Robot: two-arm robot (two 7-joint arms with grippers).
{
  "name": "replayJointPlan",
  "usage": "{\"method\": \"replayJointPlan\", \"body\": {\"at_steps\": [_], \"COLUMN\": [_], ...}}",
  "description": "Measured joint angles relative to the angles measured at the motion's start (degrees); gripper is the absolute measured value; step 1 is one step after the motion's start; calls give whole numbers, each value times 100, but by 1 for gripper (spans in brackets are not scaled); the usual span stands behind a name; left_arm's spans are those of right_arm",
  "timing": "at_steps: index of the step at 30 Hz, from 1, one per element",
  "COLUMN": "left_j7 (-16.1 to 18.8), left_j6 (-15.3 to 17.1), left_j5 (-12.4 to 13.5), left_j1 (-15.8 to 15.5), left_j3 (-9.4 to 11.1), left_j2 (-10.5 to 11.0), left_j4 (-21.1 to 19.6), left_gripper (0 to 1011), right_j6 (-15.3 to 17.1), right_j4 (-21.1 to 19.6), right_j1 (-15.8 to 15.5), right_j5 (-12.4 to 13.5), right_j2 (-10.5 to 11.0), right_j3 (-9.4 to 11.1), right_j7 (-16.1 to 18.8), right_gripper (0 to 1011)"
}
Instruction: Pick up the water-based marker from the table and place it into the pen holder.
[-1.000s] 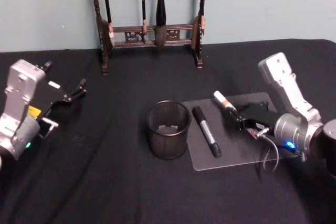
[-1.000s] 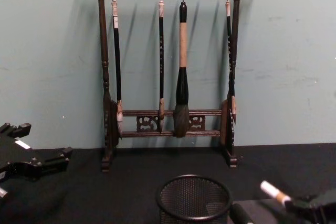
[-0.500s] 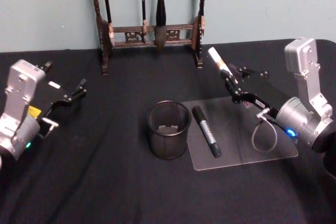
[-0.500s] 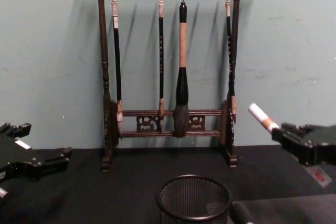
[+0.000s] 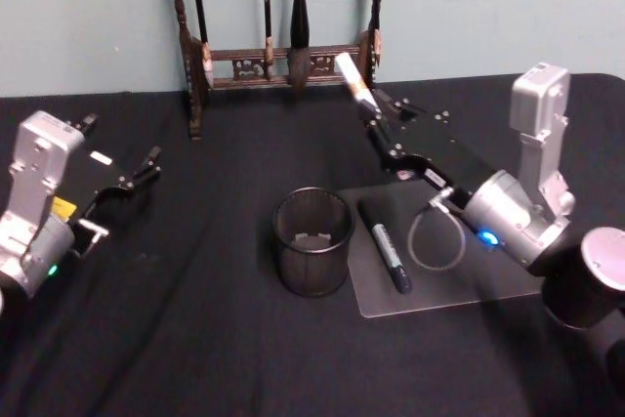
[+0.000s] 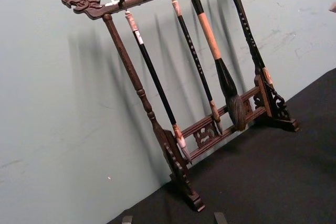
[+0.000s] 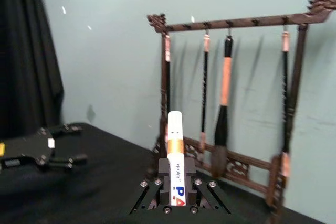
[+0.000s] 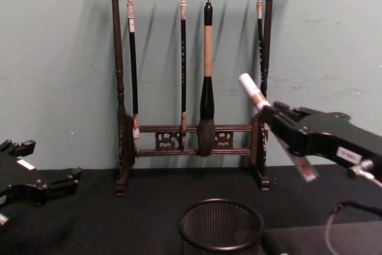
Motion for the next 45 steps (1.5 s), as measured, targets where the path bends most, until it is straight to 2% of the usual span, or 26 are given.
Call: {"method": "replayJointPlan", "body": {"at_steps": [8, 24, 45], "left_j7": [0, 0, 0], "left_j6": [0, 0, 0], "left_j5": [0, 0, 0], "left_j1": [0, 0, 0], "left_j3": [0, 0, 0], "left_j2": [0, 0, 0], "left_j4": [0, 0, 0], "left_gripper": [1001, 1001, 1001], "right_j6": [-101, 60, 111], "right_j4": [171, 367, 493], "right_j1": [139, 207, 240], "right_j5": [181, 289, 163], "right_j2": [-172, -230, -236], "right_j3": [-217, -660, -903], "right_j7": [189, 347, 299], "right_gripper": [176, 175, 175]}}
